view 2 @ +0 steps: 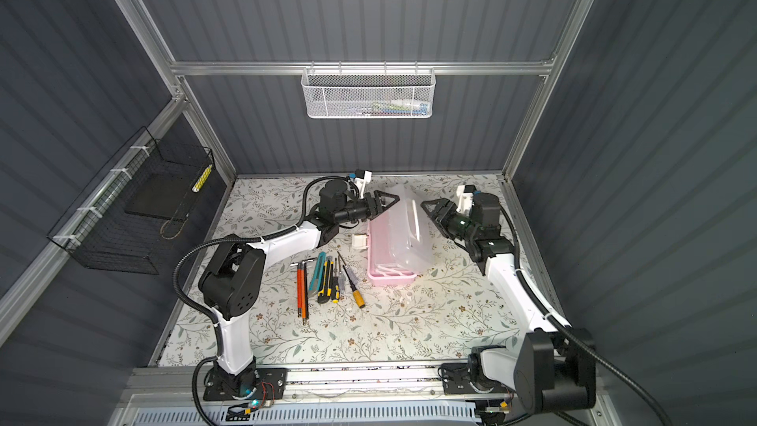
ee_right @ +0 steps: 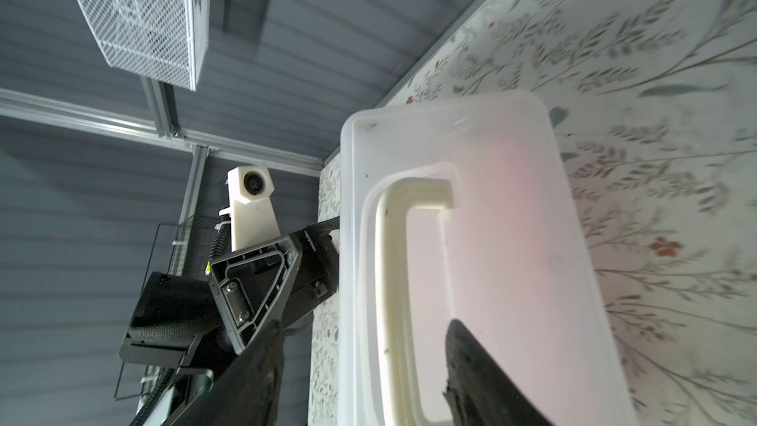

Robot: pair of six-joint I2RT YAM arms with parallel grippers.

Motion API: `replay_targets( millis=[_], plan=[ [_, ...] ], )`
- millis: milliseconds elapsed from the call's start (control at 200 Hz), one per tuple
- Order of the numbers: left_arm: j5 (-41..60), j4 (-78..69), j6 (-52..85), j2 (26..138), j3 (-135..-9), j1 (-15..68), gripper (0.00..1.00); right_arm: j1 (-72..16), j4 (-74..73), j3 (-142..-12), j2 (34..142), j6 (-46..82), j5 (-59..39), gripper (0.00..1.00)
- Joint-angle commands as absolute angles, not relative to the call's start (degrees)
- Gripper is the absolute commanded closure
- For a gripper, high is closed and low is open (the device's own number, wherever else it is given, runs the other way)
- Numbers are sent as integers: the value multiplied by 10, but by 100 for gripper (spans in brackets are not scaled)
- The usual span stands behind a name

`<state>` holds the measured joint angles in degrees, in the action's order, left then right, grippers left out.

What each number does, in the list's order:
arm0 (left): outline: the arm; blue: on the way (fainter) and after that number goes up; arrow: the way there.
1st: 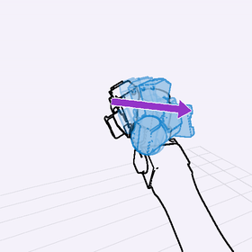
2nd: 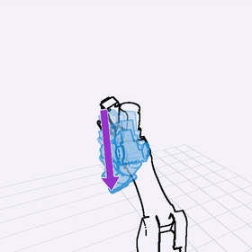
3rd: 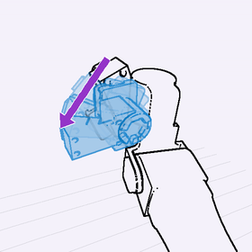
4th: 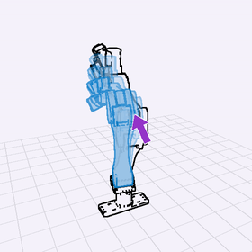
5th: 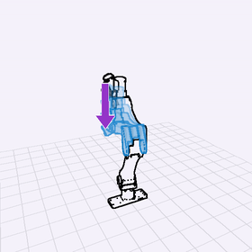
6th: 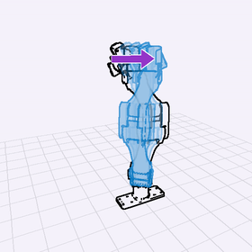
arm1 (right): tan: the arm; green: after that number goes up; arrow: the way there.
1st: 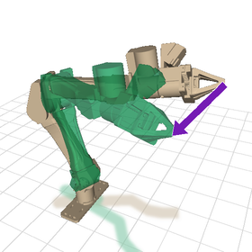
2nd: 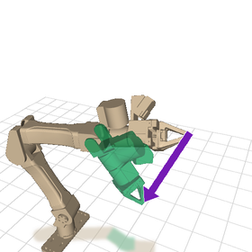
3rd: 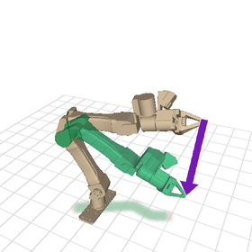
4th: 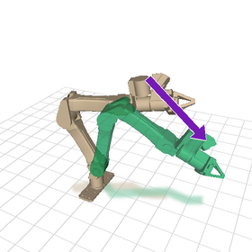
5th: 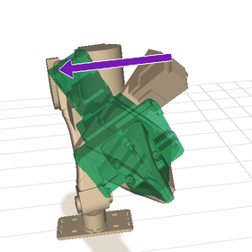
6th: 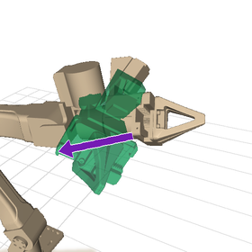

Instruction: Pack the tool kit

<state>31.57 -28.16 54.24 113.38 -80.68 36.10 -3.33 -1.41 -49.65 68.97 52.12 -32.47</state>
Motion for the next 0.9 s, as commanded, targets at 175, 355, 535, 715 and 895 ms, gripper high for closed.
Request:
replay_targets(
  millis=[175,355,535,715,895],
  plan=[
    [329,-215,514,1204,-957,420,28,1,81,-465,604,456,-254,36],
    [327,-168,507,1258,-1039,456,28,22,106,-444,549,442,-229,35],
    [323,-153,507,1282,-1054,472,27,33,154,-444,497,412,-166,32],
    [310,-142,489,1273,-1034,475,27,34,162,-443,493,403,-165,31],
    [294,-131,464,1254,-1007,474,25,33,160,-454,514,404,-181,31]
  ],
)
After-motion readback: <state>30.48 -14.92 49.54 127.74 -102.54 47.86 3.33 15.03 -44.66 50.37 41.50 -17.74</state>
